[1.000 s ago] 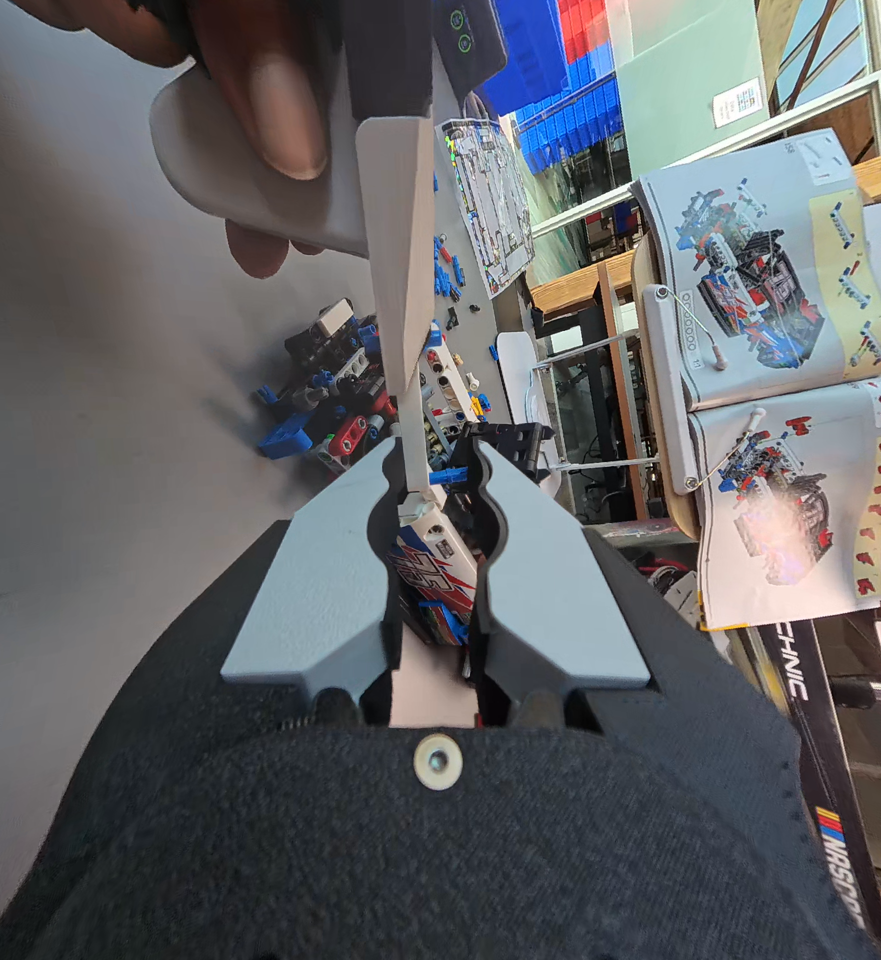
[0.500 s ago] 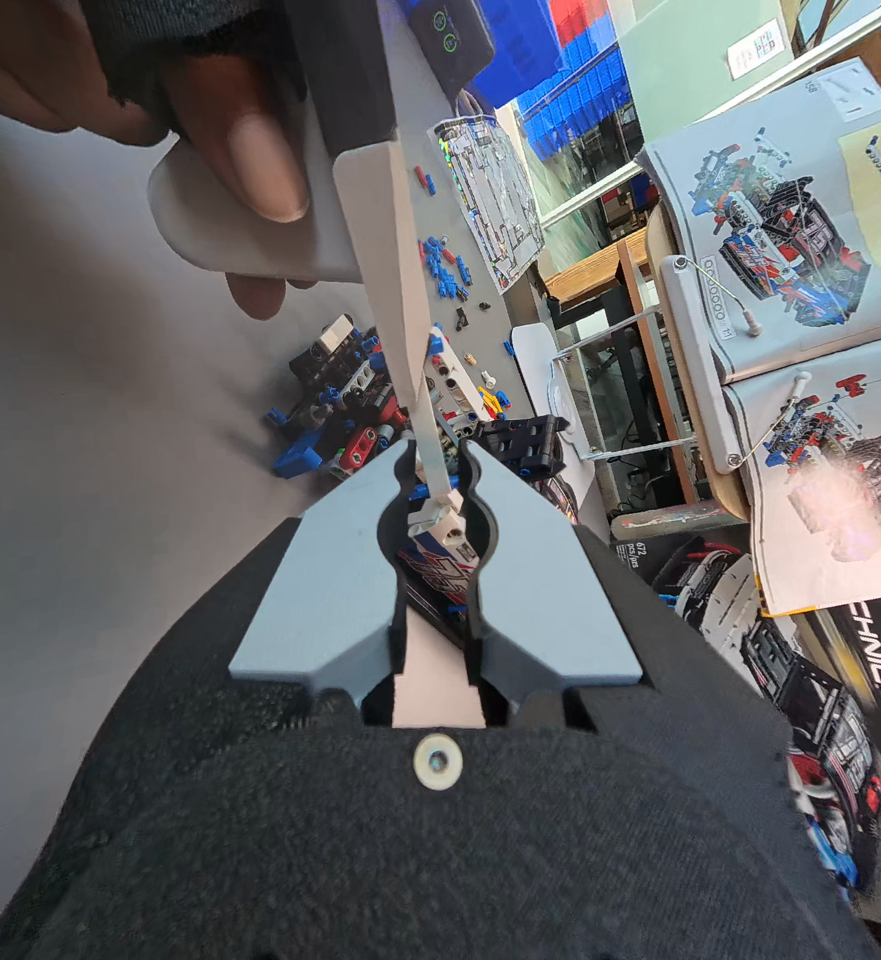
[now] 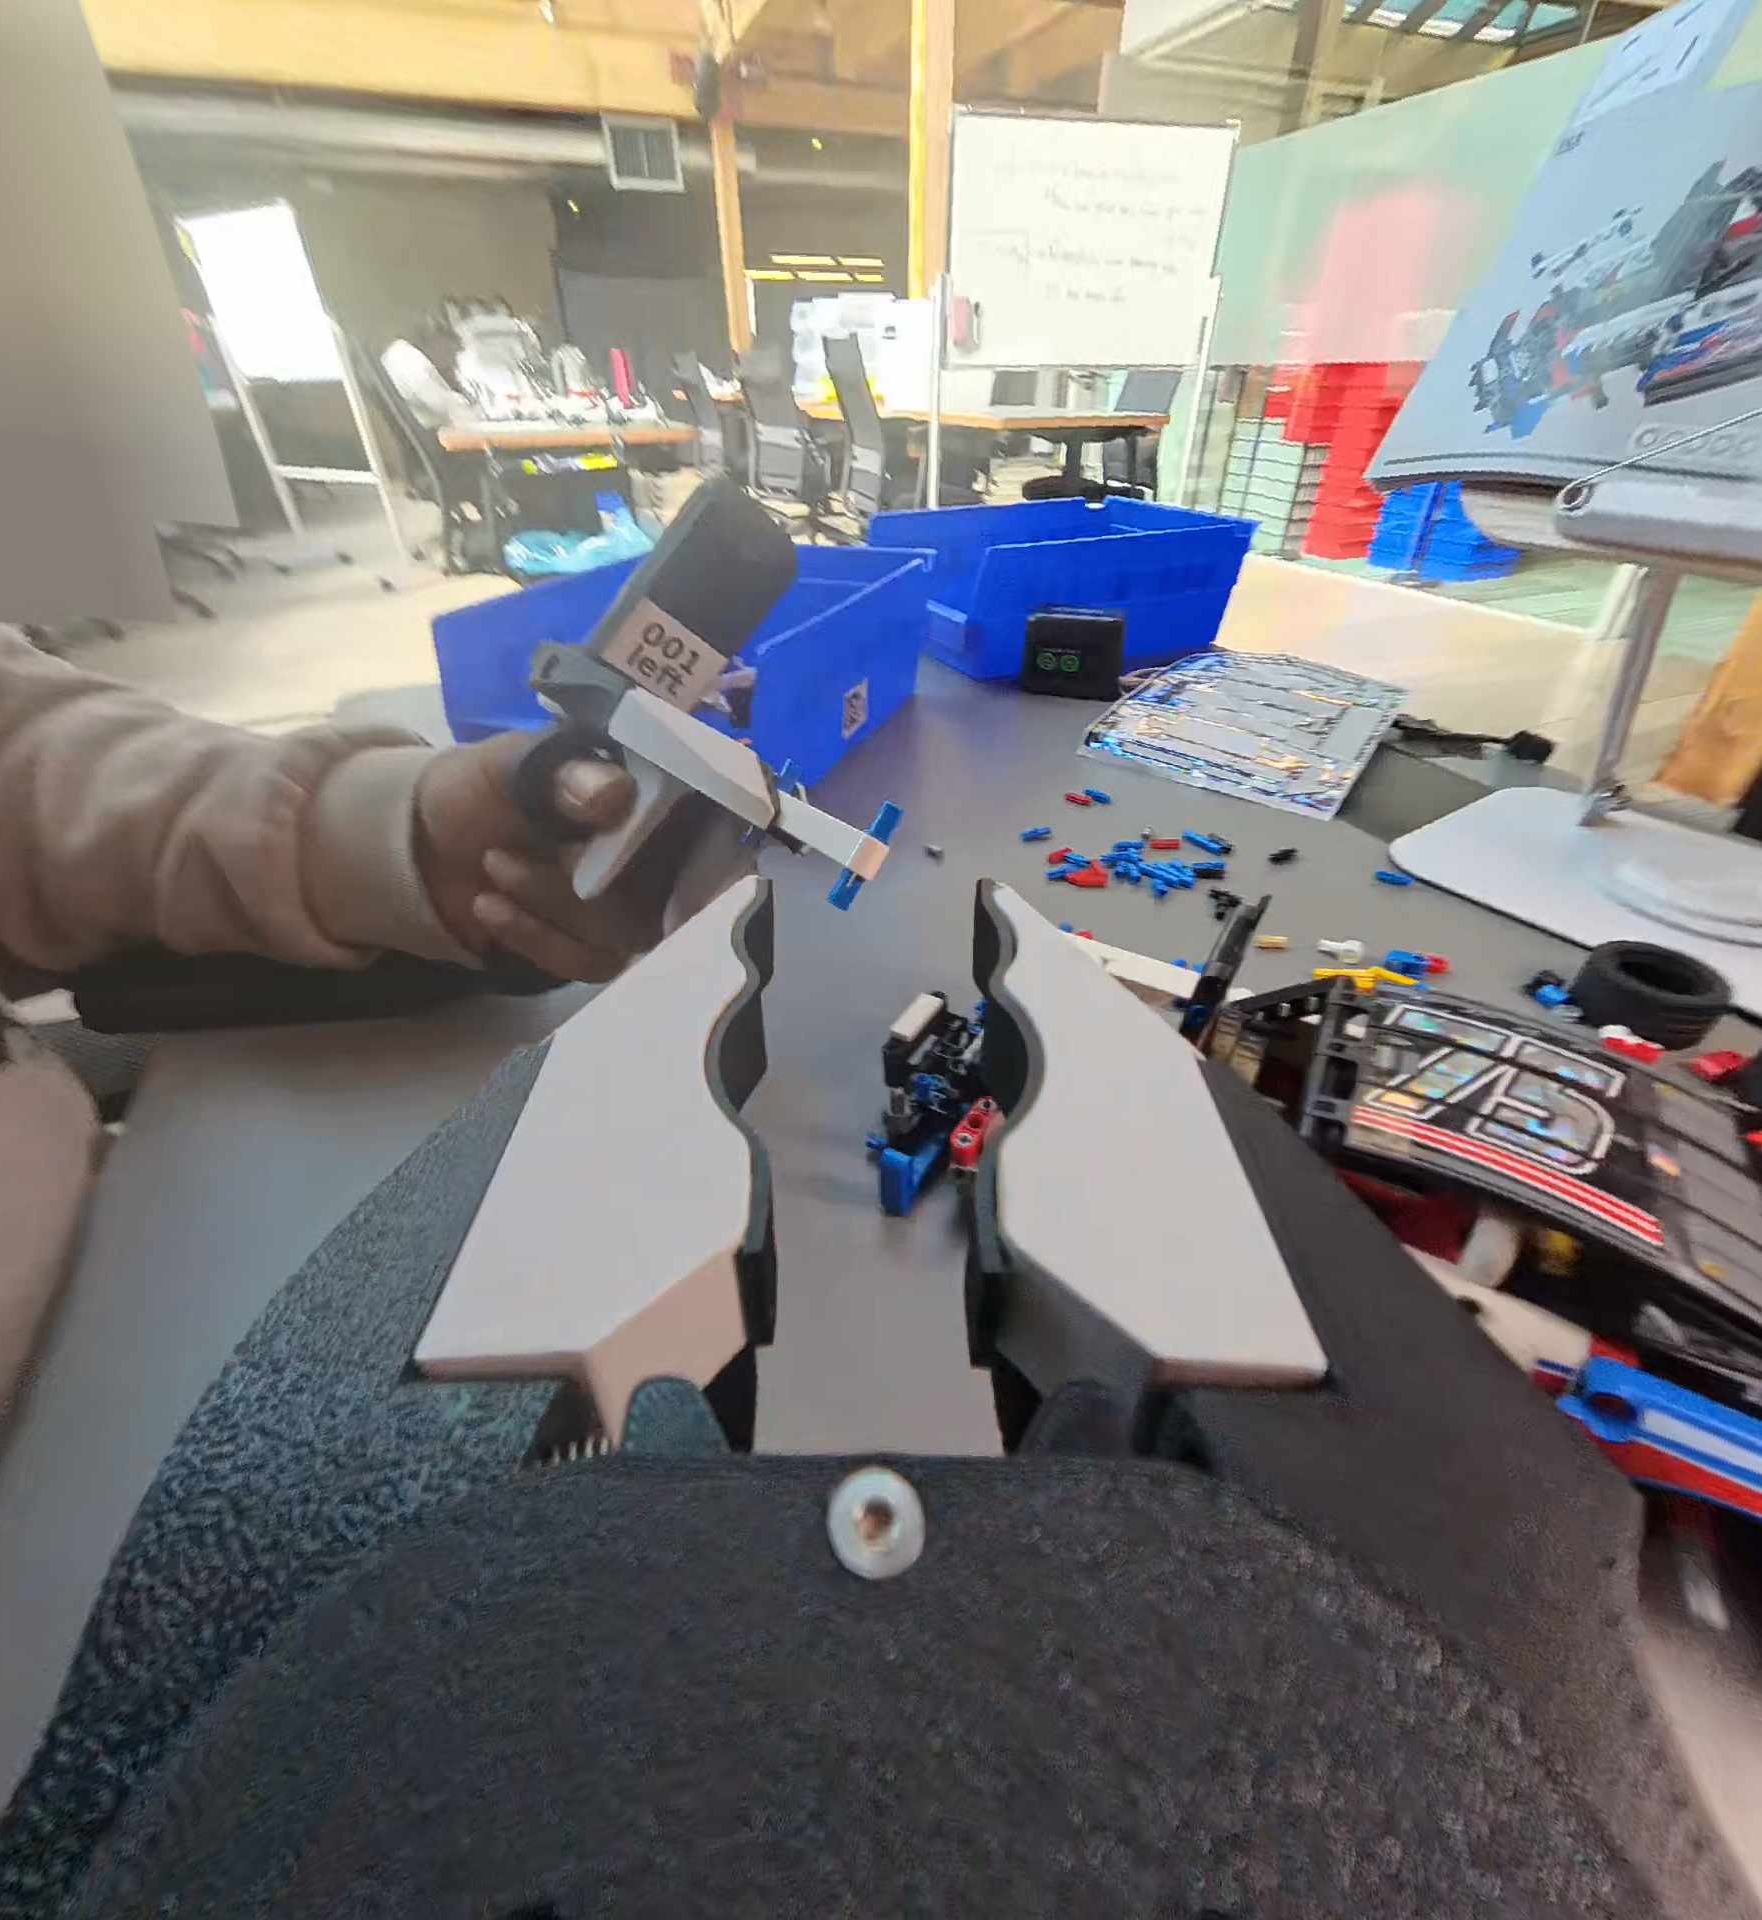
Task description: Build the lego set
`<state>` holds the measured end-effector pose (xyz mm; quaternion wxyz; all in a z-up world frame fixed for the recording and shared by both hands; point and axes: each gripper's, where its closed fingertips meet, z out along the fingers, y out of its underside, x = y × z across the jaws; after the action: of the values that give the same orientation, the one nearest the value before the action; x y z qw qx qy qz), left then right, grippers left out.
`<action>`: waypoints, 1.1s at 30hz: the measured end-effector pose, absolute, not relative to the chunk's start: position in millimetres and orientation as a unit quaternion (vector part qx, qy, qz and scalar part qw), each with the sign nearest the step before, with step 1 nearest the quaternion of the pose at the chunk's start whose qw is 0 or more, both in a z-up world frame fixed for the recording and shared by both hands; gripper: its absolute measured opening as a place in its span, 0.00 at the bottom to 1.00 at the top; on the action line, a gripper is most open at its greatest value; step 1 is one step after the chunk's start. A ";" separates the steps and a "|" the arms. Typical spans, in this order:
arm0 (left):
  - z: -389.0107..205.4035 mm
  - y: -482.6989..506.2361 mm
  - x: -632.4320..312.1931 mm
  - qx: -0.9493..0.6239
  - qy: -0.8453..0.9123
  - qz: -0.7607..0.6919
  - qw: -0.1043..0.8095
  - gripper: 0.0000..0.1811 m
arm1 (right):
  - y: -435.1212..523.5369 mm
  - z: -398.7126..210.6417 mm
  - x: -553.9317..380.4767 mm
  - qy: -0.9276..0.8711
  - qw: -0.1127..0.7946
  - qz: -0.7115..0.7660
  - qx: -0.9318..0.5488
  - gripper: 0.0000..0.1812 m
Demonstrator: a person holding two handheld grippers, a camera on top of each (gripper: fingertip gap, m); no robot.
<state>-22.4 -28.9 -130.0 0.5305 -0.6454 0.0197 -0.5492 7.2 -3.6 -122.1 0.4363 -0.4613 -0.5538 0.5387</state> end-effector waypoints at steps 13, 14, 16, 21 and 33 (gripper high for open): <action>-132.6 -37.2 -2.0 -0.640 0.072 -0.558 0.522 0.03 | -22.5 -123.3 8.5 -0.509 0.307 0.645 -0.481 0.03; -133.9 -37.1 -1.4 -0.645 0.079 -0.552 0.523 0.03 | -22.6 -124.1 9.3 -0.507 0.298 0.649 -0.483 0.03; -139.8 -35.1 -2.1 -0.663 0.096 -0.522 0.527 0.03 | -21.4 -128.8 9.1 -0.505 0.279 0.648 -0.497 0.03; -150.7 -34.5 -2.3 -0.692 0.124 -0.477 0.528 0.04 | -19.0 -134.7 8.6 -0.483 0.232 0.666 -0.520 0.03; -163.3 -28.9 -15.1 -0.724 0.117 -0.439 0.519 0.05 | -7.1 -150.3 4.9 -0.406 0.143 0.695 -0.576 0.03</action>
<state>-15.1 -28.9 -163.3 0.5190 -0.7238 0.1171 -0.4393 4.9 -7.1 -150.3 0.1430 -0.5760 -0.4060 0.6949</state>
